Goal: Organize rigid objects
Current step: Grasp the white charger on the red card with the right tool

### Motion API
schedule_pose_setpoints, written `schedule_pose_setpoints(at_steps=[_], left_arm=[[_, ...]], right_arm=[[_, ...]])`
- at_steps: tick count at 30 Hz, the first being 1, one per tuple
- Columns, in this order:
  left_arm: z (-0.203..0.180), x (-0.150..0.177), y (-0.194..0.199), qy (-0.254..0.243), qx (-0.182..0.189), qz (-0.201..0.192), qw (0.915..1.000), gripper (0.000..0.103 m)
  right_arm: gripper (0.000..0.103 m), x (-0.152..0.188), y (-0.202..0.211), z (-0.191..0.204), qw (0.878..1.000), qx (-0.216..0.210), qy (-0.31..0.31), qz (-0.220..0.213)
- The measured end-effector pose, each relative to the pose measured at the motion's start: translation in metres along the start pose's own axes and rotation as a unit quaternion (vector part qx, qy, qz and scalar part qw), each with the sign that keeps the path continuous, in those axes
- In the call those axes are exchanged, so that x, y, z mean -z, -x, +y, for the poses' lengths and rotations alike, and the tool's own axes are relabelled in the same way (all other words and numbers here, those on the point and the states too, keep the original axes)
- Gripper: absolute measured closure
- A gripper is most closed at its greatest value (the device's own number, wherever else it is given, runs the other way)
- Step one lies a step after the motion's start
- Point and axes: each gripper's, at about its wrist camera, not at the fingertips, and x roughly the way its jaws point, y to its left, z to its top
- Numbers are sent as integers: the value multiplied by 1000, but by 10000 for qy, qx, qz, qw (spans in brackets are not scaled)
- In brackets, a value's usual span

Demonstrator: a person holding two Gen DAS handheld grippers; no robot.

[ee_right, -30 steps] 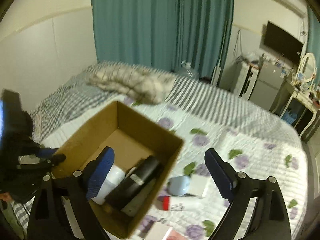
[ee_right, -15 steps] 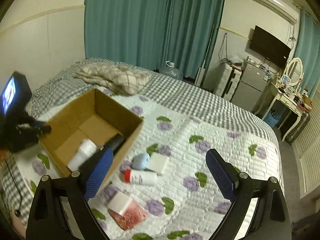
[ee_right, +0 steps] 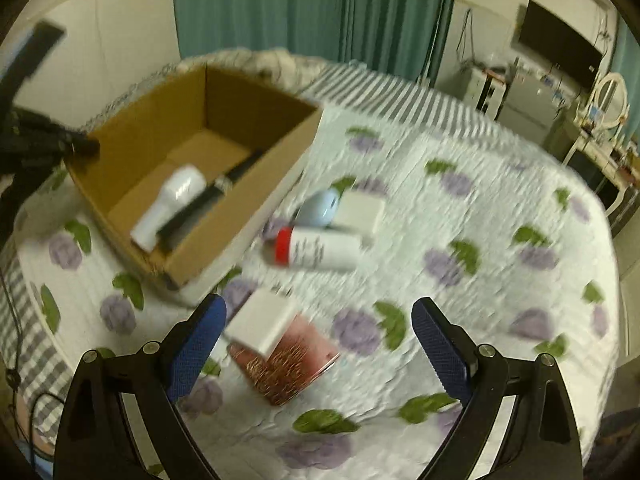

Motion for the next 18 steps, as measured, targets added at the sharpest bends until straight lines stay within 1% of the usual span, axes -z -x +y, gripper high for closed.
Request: schedule_pose_setpoints(at_steps=[1, 4, 9, 18], left_arm=[[0, 0, 0, 1, 0, 0, 10000, 95], [0, 0, 0, 7, -5, -8, 10000, 95], [0, 0, 0, 23, 21, -3, 10000, 95], [1, 0, 1, 47, 43, -7, 10000, 95]], right_arm=[[9, 4, -9, 3, 9999, -77, 0, 103], [9, 10, -29, 10, 9994, -42, 50, 353], [9, 14, -50, 21, 9979, -21, 260, 589], [10, 11, -66, 35, 9966, 17, 452, 685]])
